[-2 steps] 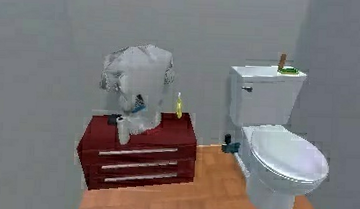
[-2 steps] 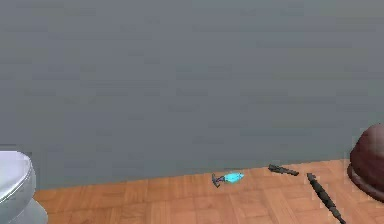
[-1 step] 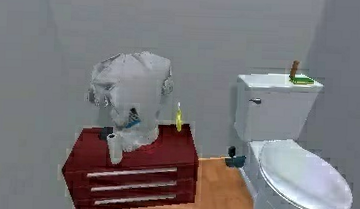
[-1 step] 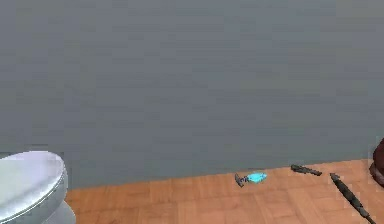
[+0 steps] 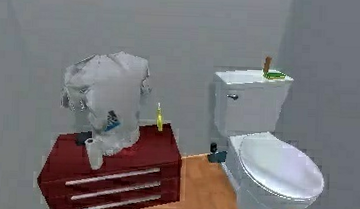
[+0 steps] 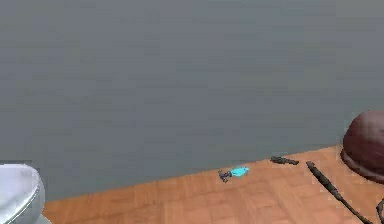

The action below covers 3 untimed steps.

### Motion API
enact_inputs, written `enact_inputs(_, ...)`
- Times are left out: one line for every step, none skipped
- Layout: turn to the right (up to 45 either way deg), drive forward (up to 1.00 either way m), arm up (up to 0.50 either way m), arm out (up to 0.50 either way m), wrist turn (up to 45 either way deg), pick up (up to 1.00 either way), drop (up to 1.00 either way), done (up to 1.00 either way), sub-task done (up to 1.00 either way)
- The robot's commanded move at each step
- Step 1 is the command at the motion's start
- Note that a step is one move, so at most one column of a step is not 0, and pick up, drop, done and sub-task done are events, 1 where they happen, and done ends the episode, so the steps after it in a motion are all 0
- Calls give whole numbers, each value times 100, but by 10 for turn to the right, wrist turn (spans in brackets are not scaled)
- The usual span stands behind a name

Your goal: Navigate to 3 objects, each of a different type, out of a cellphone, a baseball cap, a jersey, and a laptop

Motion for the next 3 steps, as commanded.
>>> enact_inputs(0, 45, 0, 0, 0, 0, 0, 0, 0)
enact_inputs(-300, 0, 0, 0, 0, 0, 0, 0, 0)
enact_inputs(0, 0, 0, 0, 0, 0, 0, 100, 0)
